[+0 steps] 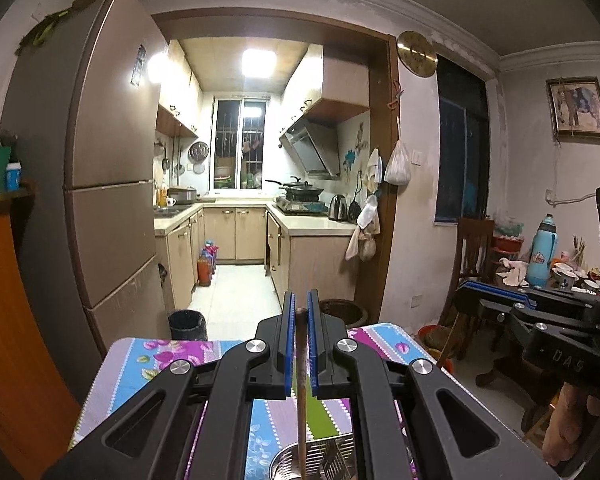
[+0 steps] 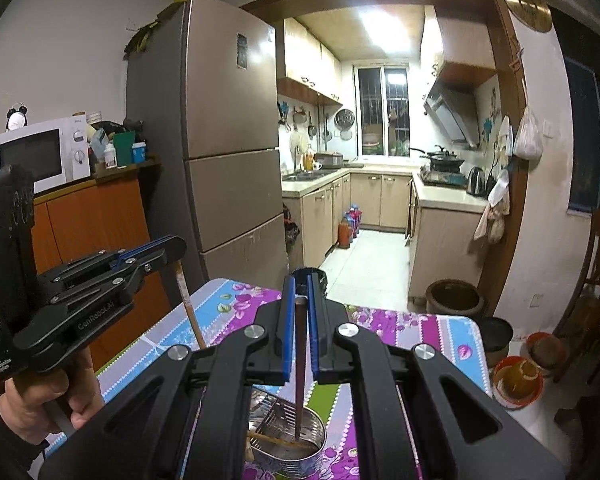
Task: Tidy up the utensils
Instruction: 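Lower the left gripper's chopstick into the holder while the right gripper lowers its chopstick in, then open both grippers and withdraw them from the holder toward the chopsticks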
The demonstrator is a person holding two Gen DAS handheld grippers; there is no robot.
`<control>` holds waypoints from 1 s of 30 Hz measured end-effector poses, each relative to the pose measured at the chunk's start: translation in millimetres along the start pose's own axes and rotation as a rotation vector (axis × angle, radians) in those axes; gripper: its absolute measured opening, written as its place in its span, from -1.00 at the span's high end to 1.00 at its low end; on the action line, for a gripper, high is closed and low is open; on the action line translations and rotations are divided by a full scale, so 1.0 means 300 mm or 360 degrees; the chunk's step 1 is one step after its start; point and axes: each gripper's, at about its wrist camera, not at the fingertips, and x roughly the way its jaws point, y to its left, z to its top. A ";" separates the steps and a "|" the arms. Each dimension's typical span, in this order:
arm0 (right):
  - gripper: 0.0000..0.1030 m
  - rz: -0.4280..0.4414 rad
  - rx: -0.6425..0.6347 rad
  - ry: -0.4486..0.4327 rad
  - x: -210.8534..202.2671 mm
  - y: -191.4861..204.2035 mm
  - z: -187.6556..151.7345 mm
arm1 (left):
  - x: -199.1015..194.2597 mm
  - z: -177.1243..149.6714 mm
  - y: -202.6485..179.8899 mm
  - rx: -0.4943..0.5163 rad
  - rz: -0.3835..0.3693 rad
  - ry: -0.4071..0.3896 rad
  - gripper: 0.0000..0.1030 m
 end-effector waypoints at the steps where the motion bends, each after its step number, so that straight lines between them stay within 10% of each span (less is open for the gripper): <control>1: 0.91 0.0003 0.0003 0.0009 0.009 -0.001 -0.008 | 0.003 -0.006 0.001 -0.0003 -0.0001 0.0005 0.86; 16: 0.68 0.0053 0.0081 0.0074 0.027 -0.035 -0.045 | 0.021 -0.070 0.011 0.0012 0.0008 0.0073 0.83; 30: -0.14 0.0134 0.0032 -0.0175 -0.534 0.067 -0.165 | -0.505 -0.274 -0.051 0.0090 0.0028 -0.0052 -0.24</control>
